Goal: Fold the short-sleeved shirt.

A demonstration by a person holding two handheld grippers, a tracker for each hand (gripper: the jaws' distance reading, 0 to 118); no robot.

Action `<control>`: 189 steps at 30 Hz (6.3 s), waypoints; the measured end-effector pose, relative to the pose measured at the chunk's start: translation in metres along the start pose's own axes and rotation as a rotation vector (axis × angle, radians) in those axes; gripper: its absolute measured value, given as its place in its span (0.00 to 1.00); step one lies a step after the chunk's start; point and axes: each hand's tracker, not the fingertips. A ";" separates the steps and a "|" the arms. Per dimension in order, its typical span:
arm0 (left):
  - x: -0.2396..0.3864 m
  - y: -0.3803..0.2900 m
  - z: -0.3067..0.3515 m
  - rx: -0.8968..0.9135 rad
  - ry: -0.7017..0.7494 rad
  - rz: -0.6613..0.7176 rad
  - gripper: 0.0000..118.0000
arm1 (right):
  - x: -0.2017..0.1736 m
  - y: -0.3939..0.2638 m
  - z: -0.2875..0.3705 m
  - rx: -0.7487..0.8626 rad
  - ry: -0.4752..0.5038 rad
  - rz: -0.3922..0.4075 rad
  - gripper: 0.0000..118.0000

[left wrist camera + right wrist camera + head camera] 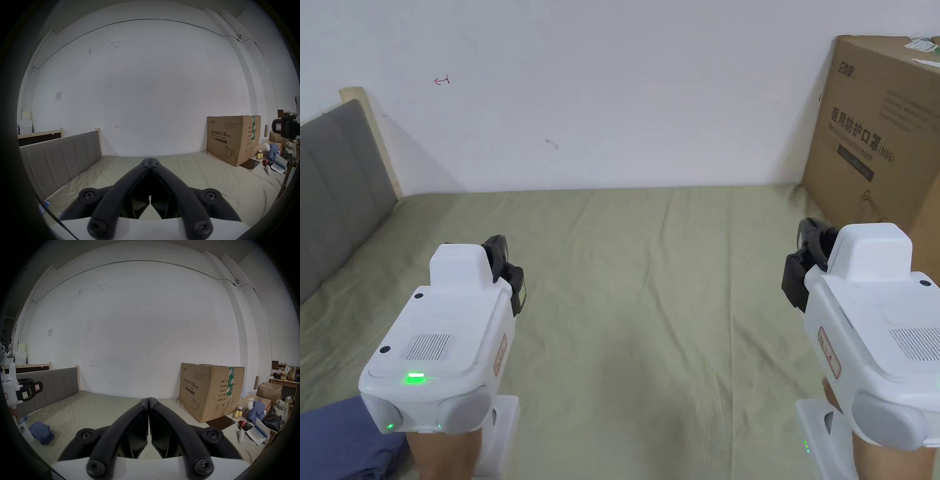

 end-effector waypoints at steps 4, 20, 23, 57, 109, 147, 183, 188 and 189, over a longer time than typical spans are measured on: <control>0.003 0.002 0.003 -0.005 -0.013 0.004 0.00 | 0.001 -0.001 0.000 -0.004 -0.001 0.002 0.00; 0.010 0.005 0.008 -0.005 -0.028 -0.025 0.00 | 0.000 -0.003 0.002 -0.012 0.002 0.000 0.00; 0.010 0.004 0.008 -0.006 -0.029 -0.022 0.00 | 0.000 -0.004 0.002 -0.013 0.005 0.000 0.00; 0.010 0.003 0.013 -0.012 -0.022 0.003 0.00 | -0.001 -0.003 0.004 -0.013 0.005 0.015 0.00; 0.006 0.008 0.020 0.016 0.031 0.025 1.00 | -0.001 -0.006 0.008 0.010 0.007 -0.015 1.00; 0.001 -0.003 0.016 0.022 0.033 0.008 1.00 | 0.000 -0.010 0.010 0.006 0.004 -0.010 1.00; 0.001 0.005 0.022 0.033 0.019 0.025 1.00 | -0.005 0.019 -0.014 -0.471 -0.186 -0.207 1.00; 0.001 0.006 0.022 0.035 0.020 0.027 1.00 | -0.003 0.020 -0.013 -0.448 -0.166 -0.196 1.00; 0.001 0.006 0.022 0.035 0.020 0.027 1.00 | -0.003 0.020 -0.014 -0.446 -0.164 -0.194 1.00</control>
